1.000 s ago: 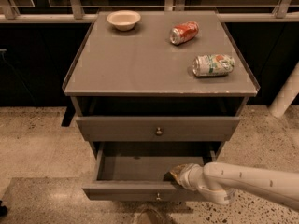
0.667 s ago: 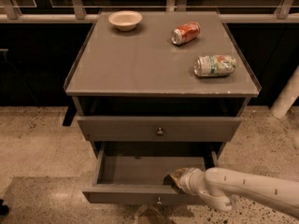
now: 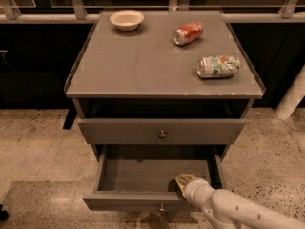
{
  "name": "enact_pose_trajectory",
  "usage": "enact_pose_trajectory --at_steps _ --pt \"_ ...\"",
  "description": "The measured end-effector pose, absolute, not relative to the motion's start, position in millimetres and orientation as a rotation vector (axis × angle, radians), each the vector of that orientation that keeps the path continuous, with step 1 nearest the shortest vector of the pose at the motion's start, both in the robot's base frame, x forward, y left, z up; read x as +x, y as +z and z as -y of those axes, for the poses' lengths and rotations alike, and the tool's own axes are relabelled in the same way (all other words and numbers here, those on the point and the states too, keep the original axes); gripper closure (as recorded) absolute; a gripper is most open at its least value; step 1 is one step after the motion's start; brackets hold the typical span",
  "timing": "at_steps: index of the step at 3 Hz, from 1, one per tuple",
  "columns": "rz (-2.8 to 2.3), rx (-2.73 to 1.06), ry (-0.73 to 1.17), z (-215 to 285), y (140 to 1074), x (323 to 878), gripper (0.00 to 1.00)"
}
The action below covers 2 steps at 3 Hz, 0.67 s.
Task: Open middle drawer
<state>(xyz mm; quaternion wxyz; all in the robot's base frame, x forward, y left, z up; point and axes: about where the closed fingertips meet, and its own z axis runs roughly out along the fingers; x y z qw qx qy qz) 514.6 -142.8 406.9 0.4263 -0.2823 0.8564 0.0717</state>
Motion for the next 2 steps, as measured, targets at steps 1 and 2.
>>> enact_pose_trajectory --at_steps 1,2 --pt "-1.998 -0.603 0.089 149.4 444.7 513.2 0.81" --pt "-1.889 -0.575 0.026 161.3 491.2 521.7 0.58"
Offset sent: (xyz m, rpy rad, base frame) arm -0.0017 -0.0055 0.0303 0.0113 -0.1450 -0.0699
